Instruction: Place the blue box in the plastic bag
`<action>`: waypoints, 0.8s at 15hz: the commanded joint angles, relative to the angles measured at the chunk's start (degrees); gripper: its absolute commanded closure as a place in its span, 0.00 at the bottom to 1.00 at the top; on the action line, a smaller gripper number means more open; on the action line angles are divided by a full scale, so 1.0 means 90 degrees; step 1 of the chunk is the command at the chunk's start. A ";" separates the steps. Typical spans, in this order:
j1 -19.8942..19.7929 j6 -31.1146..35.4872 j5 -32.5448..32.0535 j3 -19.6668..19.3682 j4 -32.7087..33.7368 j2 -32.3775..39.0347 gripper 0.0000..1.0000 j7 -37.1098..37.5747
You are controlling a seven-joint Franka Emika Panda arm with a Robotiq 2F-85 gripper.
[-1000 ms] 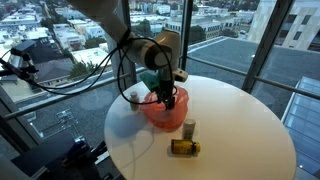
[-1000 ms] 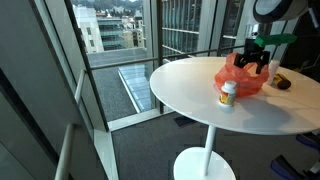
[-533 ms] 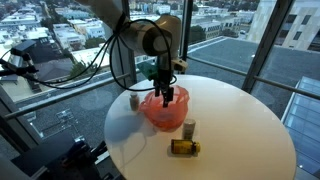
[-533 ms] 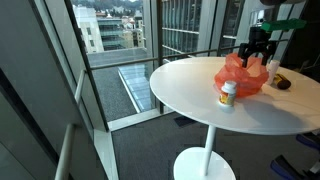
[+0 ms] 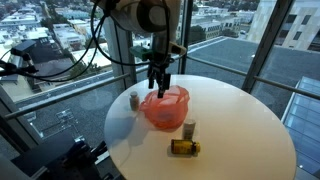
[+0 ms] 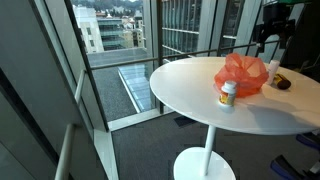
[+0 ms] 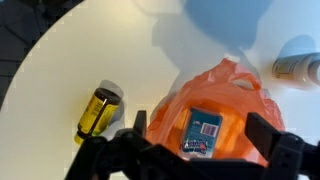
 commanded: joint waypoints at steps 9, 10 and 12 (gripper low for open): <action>-0.0250 -0.0510 -0.0181 -0.0082 -0.0605 -0.2058 0.00 -0.2107; -0.0253 -0.0523 -0.0165 -0.0097 -0.0666 -0.2208 0.00 -0.2154; -0.0251 -0.0558 -0.0122 -0.0125 -0.0754 -0.2414 0.00 -0.2194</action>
